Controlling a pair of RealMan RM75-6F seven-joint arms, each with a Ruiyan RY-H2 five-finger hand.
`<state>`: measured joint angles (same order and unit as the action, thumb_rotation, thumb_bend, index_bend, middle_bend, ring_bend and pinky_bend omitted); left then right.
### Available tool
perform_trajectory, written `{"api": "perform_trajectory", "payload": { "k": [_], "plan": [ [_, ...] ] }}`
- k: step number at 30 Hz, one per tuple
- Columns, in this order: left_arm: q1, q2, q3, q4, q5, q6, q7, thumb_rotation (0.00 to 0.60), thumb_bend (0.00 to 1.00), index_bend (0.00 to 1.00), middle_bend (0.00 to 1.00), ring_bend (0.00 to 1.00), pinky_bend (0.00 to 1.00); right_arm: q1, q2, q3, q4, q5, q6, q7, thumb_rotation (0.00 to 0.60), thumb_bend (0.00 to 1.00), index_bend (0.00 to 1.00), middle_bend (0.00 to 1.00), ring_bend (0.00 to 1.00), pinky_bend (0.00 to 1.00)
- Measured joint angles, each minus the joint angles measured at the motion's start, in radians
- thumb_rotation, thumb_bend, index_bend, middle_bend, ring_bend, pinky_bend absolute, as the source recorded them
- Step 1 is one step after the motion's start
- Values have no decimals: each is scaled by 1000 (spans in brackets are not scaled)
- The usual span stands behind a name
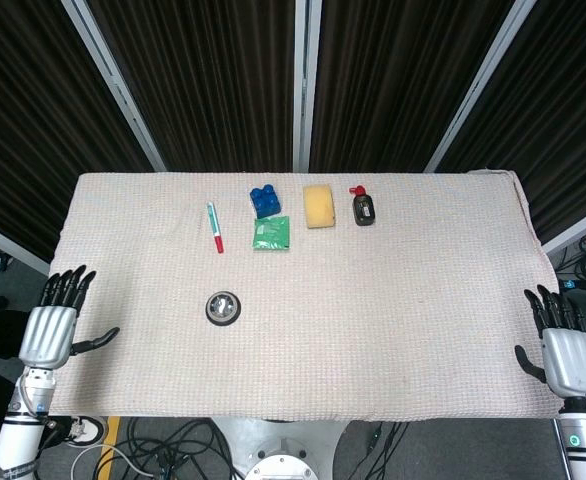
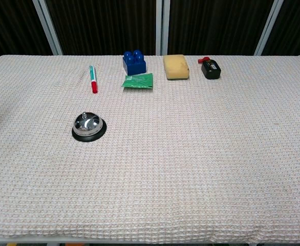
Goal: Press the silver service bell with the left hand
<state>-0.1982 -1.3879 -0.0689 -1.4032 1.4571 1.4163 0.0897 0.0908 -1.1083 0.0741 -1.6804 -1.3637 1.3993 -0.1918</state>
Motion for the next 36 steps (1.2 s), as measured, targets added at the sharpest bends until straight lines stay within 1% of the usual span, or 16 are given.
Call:
{"api": "perform_trajectory", "payload": {
  "k": [10, 19, 23, 28, 36],
  "plan": [
    [-2, 0, 5, 3, -2, -15, -1, 0, 0, 22, 0, 0, 0, 3, -1, 2, 11, 6, -8, 13, 600, 248, 0, 0, 0, 0],
    [-20, 4, 6, -8, 14, -30, 11, 0, 0, 9, 0, 0, 0, 2, 1, 10, 3, 0, 8, 26, 600, 250, 0, 0, 0, 0],
    [-34, 9, 14, -11, 23, -54, 12, 0, 0, 1, 0, 0, 0, 4, 6, 9, -8, -11, 8, 20, 600, 249, 0, 0, 0, 0],
    [-53, -11, 16, 7, 22, -87, 2, 0, 0, 0, 0, 0, 0, 7, 6, 7, -8, -30, 16, 22, 600, 241, 0, 0, 0, 0],
    [-138, -69, 31, 55, 69, -196, -50, 0, 0, 0, 0, 0, 0, 5, 3, 7, 1, -43, 27, 33, 600, 235, 0, 0, 0, 0]
  ]
}}
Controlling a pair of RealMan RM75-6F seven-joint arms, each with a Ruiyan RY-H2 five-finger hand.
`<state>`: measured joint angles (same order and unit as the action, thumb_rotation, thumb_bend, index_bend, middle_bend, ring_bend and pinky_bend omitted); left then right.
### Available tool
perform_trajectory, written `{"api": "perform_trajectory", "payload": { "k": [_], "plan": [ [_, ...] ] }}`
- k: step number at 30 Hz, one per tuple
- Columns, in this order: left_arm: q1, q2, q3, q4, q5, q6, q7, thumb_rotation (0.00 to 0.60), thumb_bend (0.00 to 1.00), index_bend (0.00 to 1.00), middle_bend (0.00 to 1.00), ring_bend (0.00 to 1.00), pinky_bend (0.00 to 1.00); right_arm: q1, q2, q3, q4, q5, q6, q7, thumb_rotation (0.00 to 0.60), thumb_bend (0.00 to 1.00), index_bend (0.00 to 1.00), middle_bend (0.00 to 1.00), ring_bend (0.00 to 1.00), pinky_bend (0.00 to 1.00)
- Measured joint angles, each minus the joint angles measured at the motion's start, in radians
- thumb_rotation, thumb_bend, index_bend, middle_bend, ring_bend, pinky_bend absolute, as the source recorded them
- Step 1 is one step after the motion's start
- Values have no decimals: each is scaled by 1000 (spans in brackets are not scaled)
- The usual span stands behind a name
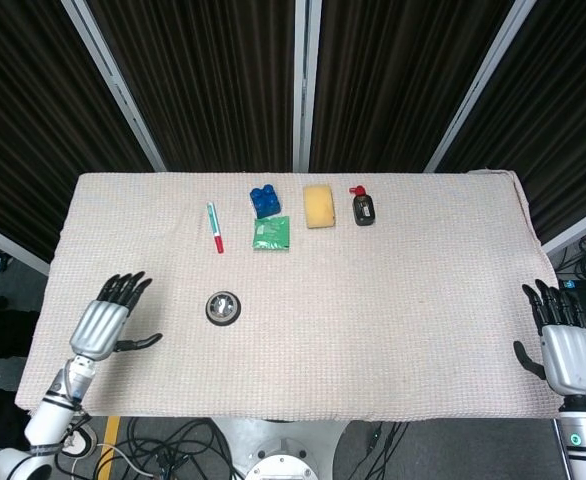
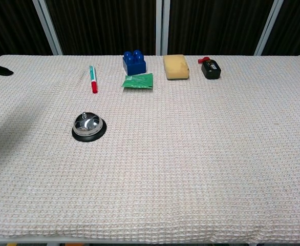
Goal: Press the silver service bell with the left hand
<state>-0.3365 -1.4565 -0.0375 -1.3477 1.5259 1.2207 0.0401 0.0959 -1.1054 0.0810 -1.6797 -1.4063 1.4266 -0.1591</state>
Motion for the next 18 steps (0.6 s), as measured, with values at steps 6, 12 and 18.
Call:
{"api": "perform_trajectory", "payload": {
  "k": [6, 12, 18],
  "plan": [
    [-64, -78, 8, 38, 30, -61, -25, 0, 0, 0, 0, 0, 0, 3, 2, 2, -5, -4, 1, -9, 600, 236, 0, 0, 0, 0],
    [-113, -133, 11, 39, 52, -97, -31, 0, 0, 0, 0, 0, 0, 1, 2, 11, 8, 24, -2, 9, 600, 236, 0, 0, 0, 0],
    [-144, -193, 12, 75, 60, -113, -30, 0, 0, 0, 0, 0, 0, 3, 1, 15, 24, 39, -17, 26, 600, 236, 0, 0, 0, 0]
  ]
}}
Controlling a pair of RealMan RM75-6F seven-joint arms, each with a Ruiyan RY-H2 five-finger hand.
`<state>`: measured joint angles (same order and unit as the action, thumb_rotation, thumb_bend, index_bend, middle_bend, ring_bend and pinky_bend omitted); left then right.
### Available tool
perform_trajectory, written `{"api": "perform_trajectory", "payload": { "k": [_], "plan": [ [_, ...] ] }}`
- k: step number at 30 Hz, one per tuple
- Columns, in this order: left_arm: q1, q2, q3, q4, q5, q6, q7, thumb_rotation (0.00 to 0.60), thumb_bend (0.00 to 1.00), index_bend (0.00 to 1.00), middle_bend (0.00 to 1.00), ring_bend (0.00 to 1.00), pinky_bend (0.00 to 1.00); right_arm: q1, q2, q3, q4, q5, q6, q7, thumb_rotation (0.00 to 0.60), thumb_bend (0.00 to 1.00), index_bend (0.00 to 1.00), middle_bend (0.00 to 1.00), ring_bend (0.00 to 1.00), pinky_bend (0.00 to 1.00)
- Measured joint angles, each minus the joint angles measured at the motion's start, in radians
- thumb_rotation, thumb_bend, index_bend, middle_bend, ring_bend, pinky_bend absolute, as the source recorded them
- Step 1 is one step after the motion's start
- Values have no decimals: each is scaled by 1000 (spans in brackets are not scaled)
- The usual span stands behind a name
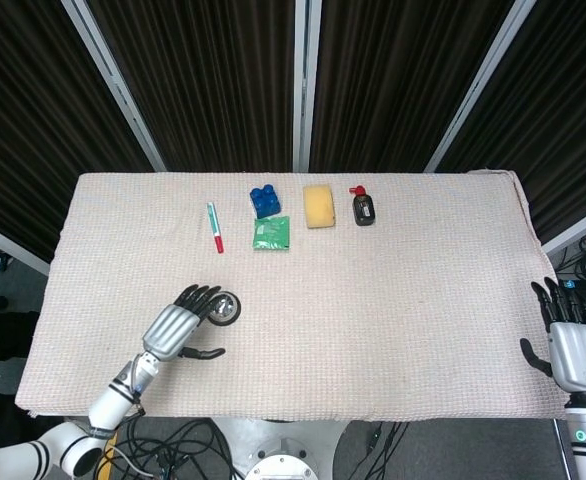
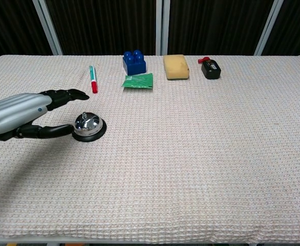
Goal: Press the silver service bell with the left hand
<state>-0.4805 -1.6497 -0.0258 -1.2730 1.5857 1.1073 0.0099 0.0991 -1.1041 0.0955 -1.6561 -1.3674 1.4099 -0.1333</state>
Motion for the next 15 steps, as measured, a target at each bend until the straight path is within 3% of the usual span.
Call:
{"api": "perform_trajectory", "payload": {
  "k": [7, 15],
  "plan": [
    [-27, -83, -2, 111, 23, 17, -14, 0, 0, 0, 0, 0, 0, -2, 2, 1, 11, 10, -6, 18, 600, 235, 0, 0, 0, 0],
    [-79, -199, -21, 311, 39, 39, -85, 0, 0, 0, 0, 0, 0, -1, 5, 5, 20, 23, -15, 27, 600, 235, 0, 0, 0, 0]
  ]
}}
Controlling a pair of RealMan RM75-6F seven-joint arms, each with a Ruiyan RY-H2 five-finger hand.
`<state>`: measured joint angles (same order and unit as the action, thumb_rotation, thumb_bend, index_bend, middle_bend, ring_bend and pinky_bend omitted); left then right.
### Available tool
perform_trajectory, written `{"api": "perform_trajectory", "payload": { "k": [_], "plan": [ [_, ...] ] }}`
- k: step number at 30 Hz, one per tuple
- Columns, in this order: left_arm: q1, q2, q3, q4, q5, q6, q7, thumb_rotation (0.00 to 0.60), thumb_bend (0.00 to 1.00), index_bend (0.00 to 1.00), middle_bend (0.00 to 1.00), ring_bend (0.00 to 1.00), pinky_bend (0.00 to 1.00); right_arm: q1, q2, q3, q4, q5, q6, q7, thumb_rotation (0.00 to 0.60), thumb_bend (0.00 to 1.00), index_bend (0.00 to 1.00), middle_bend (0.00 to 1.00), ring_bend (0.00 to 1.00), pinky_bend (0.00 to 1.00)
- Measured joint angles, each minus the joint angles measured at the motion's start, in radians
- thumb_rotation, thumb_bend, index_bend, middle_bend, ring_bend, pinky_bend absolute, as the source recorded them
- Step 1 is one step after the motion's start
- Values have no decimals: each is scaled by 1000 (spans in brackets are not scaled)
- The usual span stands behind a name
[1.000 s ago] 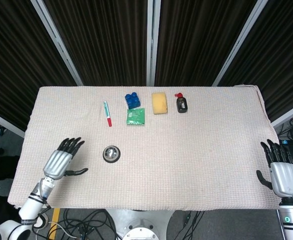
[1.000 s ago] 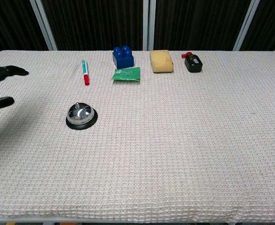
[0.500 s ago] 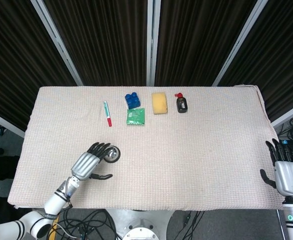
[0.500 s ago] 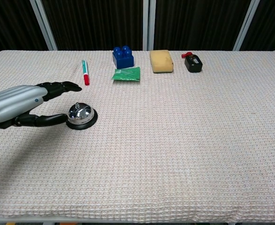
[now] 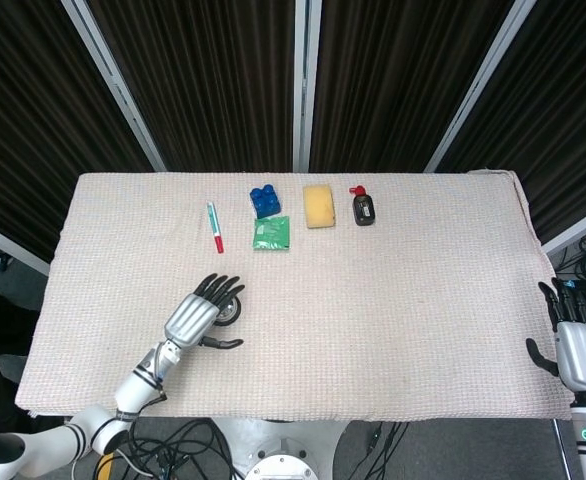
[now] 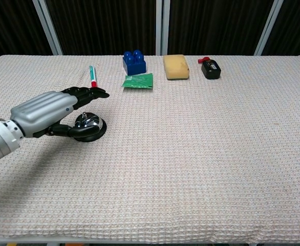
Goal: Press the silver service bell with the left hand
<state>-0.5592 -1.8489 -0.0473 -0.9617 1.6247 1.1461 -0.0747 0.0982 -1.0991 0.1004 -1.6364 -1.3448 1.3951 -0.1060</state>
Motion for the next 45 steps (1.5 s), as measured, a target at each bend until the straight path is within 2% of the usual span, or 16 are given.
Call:
{"api": "perform_trajectory", "payload": {
  "k": [6, 12, 22, 31, 40, 45],
  "plan": [
    [-15, -63, 8, 119, -4, -7, -35, 0, 0, 0, 0, 0, 0, 4, -3, 0, 10, 9, -15, 5, 600, 235, 0, 0, 0, 0],
    [-23, -91, 34, 186, -26, -74, -42, 0, 0, 0, 0, 0, 0, 4, -1, 1, 11, 10, -16, 11, 600, 235, 0, 0, 0, 0],
    [-40, -70, 16, 143, -28, -9, -31, 0, 0, 0, 0, 0, 0, 4, 0, -1, 11, 8, -17, 15, 600, 235, 0, 0, 0, 0],
    [-29, -71, 63, 147, -37, -69, -5, 0, 0, 0, 0, 0, 0, 6, 0, -2, 11, 11, -22, 14, 600, 235, 0, 0, 0, 0],
    [-46, -61, 26, 116, -41, -19, -7, 0, 0, 0, 0, 0, 0, 5, 1, -1, 12, 9, -19, 22, 600, 236, 0, 0, 0, 0],
    [-40, -52, 38, 102, -55, -46, 3, 0, 0, 0, 0, 0, 0, 6, -1, -4, 13, 10, -26, 19, 600, 235, 0, 0, 0, 0]
  ]
}}
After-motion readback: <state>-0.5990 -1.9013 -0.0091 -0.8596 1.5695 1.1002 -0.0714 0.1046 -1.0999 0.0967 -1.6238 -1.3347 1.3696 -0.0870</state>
